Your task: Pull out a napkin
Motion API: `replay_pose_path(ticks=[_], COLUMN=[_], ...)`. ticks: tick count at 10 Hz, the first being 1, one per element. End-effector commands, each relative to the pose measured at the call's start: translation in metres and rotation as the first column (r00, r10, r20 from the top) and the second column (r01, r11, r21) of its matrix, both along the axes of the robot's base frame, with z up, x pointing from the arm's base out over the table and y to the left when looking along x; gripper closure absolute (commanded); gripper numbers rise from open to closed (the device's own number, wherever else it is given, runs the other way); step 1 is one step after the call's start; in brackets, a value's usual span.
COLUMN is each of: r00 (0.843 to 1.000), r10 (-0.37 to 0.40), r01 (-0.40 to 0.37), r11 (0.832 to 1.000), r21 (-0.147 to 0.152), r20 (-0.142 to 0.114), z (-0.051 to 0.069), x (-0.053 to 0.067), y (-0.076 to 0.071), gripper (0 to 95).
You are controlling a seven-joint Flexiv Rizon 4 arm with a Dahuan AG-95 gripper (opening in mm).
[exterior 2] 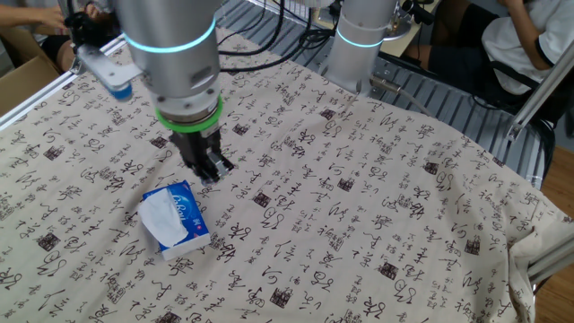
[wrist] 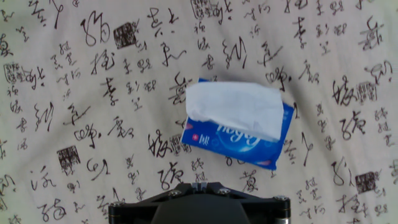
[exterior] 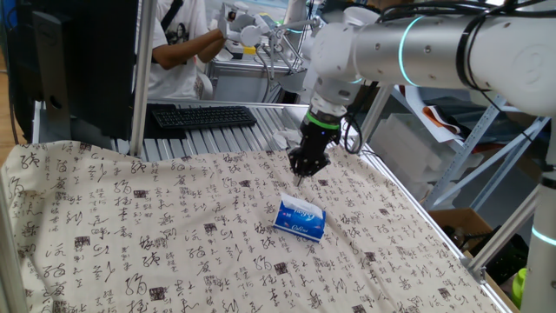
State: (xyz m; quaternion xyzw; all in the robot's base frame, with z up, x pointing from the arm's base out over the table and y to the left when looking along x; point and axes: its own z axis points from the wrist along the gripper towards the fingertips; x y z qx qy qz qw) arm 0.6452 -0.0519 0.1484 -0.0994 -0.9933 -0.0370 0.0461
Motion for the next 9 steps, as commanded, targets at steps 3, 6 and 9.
replay_pose_path(ticks=[3,6,9], r00=[0.999,0.998,0.997], r10=[0.025,0.051,0.064], r01=[-0.024,-0.051,-0.064], r11=[1.000,0.999,0.998], r21=[0.009,0.008,0.011], r20=[-0.020,-0.037,-0.038], z=[-0.003,-0.006,-0.009], x=[0.011,0.020,0.027], y=[-0.002,-0.002,-0.003], gripper=[95.0,95.0,95.0])
